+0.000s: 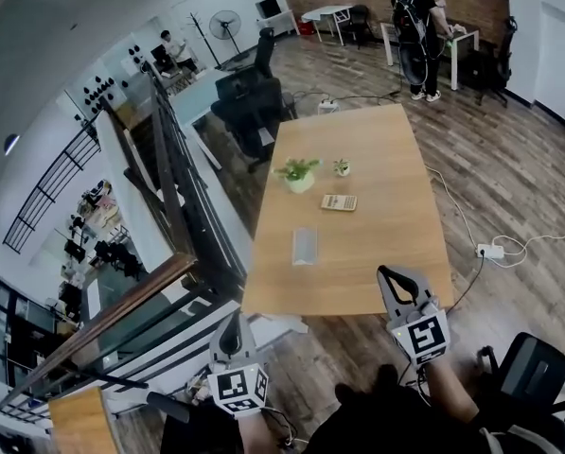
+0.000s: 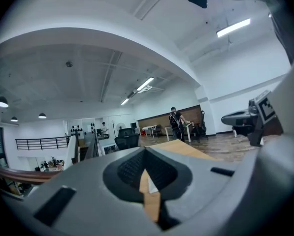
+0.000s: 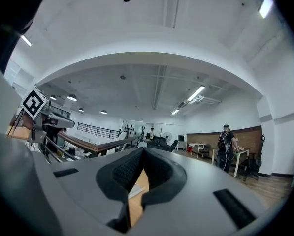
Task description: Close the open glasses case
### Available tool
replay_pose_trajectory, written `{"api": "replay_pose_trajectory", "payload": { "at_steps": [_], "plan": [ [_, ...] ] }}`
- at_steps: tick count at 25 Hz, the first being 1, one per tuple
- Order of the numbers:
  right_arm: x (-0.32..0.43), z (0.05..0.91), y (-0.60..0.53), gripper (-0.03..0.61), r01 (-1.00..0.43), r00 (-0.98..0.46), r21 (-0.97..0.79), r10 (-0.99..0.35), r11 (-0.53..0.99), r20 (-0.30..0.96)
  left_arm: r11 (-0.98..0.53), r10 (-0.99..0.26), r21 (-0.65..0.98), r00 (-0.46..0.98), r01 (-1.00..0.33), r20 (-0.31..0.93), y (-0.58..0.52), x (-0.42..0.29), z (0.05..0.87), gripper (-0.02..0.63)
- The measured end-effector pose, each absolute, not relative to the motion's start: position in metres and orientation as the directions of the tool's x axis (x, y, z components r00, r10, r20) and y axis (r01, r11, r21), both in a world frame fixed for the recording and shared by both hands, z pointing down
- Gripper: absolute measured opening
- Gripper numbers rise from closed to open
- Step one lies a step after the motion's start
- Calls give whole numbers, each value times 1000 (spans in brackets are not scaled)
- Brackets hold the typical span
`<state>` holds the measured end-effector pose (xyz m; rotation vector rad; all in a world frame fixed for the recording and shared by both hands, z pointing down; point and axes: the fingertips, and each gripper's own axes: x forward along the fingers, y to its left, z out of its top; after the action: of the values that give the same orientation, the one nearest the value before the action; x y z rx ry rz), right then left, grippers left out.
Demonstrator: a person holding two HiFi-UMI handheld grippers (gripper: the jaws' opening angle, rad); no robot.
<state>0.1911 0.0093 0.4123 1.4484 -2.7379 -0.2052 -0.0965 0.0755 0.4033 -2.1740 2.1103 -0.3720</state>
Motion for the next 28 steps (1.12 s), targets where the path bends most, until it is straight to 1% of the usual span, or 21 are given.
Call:
{"api": "replay_pose_trajectory", "payload": {
  "at_steps": [5, 11, 15, 21, 28],
  "plan": [
    [223, 426, -2, 15, -828, -560, 70, -827, 556, -49, -29, -996, -270, 5, -962, 87, 64, -69, 395, -2],
    [257, 451, -14, 15, -835, -551, 6, -834, 551, 23, -56, -992, -310, 19, -949, 121, 49, -39, 399, -2],
    [265, 460, -21, 15, -836, -549, -18, -835, 549, 15, -67, -991, -320, 26, -945, 130, 37, -30, 400, -2],
    [254, 465, -38, 15, -816, -577, -5, -816, 578, 28, -98, -986, -321, 48, -942, 160, 26, -28, 406, -3],
    [220, 455, -73, 15, -813, -581, 38, -814, 581, 12, -73, -993, -237, 48, -969, 109, -4, -64, 414, -2]
  ]
}}
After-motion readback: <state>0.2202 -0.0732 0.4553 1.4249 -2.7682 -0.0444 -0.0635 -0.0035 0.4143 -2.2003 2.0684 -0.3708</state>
